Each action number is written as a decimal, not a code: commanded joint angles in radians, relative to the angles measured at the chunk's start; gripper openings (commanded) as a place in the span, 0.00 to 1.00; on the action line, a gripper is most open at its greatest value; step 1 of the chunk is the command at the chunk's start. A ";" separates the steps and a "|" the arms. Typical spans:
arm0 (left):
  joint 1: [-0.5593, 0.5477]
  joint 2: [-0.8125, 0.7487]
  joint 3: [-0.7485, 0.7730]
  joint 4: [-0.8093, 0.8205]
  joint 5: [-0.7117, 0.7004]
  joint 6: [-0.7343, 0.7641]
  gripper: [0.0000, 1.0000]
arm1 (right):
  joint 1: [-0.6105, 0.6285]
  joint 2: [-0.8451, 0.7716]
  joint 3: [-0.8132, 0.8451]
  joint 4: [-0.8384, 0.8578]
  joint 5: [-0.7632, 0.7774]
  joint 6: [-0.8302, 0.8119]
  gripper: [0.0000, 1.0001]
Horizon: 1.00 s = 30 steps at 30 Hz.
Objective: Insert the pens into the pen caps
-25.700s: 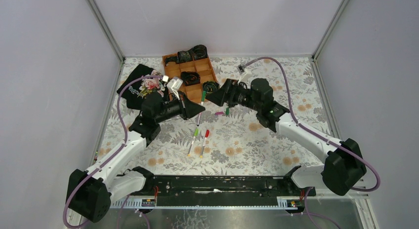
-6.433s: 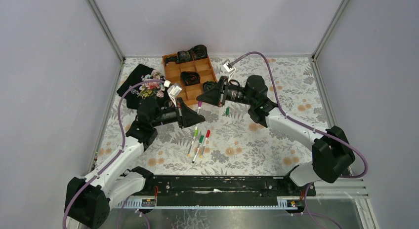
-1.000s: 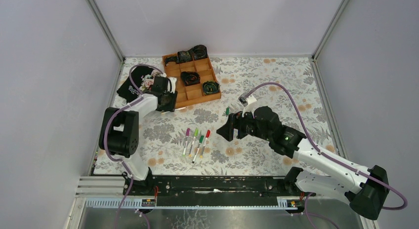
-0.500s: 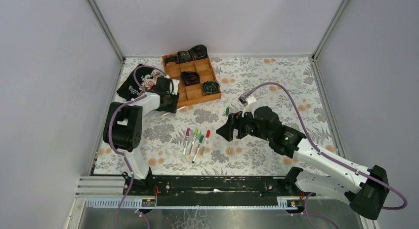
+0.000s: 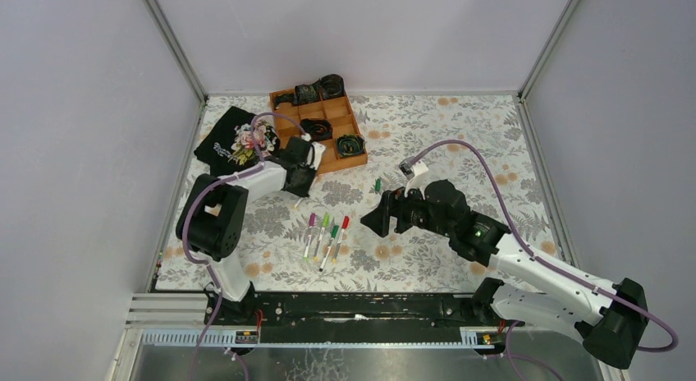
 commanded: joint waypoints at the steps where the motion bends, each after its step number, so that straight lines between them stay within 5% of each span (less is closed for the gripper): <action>1: -0.074 -0.006 -0.048 -0.047 -0.044 -0.046 0.00 | -0.008 -0.029 -0.005 0.041 -0.011 0.004 0.84; 9: -0.150 -0.246 -0.121 -0.014 0.019 -0.207 0.00 | -0.009 -0.026 -0.035 0.068 0.047 0.048 0.84; 18: -0.165 -0.579 -0.263 0.168 0.434 -0.325 0.00 | -0.082 0.055 -0.042 0.183 -0.034 0.151 0.85; 30: -0.206 -0.710 -0.331 0.283 0.674 -0.384 0.00 | -0.093 0.243 0.130 0.347 -0.169 0.229 0.87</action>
